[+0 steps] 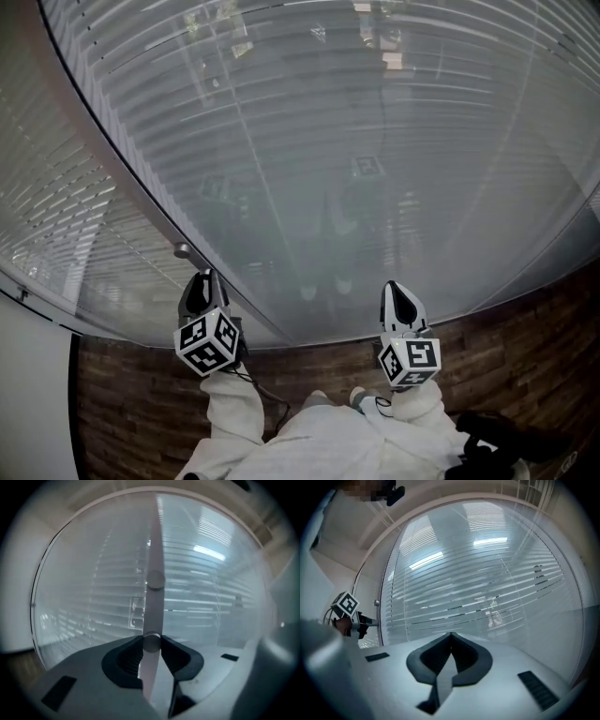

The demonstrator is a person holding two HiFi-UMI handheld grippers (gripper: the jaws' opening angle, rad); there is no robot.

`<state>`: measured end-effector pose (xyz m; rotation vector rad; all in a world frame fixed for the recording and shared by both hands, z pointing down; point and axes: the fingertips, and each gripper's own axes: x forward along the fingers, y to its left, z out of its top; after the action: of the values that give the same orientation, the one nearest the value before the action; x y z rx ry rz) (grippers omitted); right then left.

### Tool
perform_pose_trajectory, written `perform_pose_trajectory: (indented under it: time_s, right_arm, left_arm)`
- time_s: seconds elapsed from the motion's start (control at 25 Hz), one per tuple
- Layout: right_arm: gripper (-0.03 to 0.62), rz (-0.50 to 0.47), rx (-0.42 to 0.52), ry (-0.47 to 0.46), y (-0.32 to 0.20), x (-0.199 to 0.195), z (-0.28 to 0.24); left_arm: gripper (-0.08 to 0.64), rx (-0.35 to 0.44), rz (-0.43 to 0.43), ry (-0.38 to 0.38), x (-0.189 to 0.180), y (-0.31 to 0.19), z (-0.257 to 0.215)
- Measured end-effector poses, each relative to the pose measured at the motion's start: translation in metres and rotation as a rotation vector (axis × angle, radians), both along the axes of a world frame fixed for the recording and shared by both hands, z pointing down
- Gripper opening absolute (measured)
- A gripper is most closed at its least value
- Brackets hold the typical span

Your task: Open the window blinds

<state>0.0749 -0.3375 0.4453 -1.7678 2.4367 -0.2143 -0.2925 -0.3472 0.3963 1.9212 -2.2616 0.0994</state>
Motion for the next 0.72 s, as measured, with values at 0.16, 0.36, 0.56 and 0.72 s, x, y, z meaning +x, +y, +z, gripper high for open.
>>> perform_pose_trajectory:
  time_s: [0.16, 0.36, 0.56, 0.72]
  right_arm:
    - [0.011, -0.002, -0.004, -0.005, 0.002, -0.001, 0.002]
    - [0.011, -0.016, -0.01, -0.009, 0.006, -0.004, 0.004]
    - [0.011, -0.011, -0.009, -0.015, 0.006, -0.001, 0.003]
    - [0.011, -0.017, -0.01, -0.015, 0.003, -0.005, 0.005]
  left_arm:
    - [0.121, 0.061, 0.008, 0.305, -0.004, -0.001, 0.002]
    - [0.121, 0.168, 0.038, 0.759, -0.002, -0.001, 0.009]
    - [0.121, 0.269, 0.055, 1.213, -0.005, -0.001, 0.005]
    - [0.121, 0.323, 0.046, 1.601, -0.009, -0.001, 0.012]
